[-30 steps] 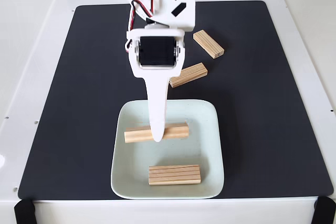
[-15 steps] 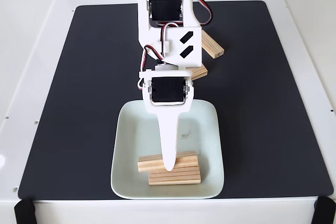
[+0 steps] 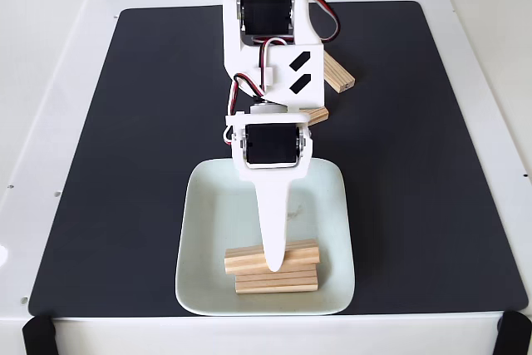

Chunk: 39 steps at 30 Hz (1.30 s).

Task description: Pick up the wooden block and place them on the plate.

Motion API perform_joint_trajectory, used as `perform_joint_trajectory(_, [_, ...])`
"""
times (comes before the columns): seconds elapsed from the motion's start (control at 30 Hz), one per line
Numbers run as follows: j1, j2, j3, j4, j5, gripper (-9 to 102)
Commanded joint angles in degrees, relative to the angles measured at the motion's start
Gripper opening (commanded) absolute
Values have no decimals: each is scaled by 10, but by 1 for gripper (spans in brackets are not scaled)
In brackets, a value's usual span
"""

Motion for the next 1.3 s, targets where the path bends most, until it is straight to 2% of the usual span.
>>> perform_joint_trajectory(0.0, [4, 54, 40, 1, -5, 6])
perform_joint_trajectory(0.17, [5, 118, 134, 1, -6, 25])
perform_joint_trajectory(0.33, [3, 142, 158, 1, -4, 35])
perform_joint_trajectory(0.67, [3, 155, 164, 2, -6, 36])
perform_joint_trajectory(0.8, [0, 219, 202, 43, -6, 35])
perform_joint_trajectory(1.13, [-23, 526, 589, 40, -7, 35])
perform_joint_trajectory(1.27, [-30, 648, 736, 44, -48, 35])
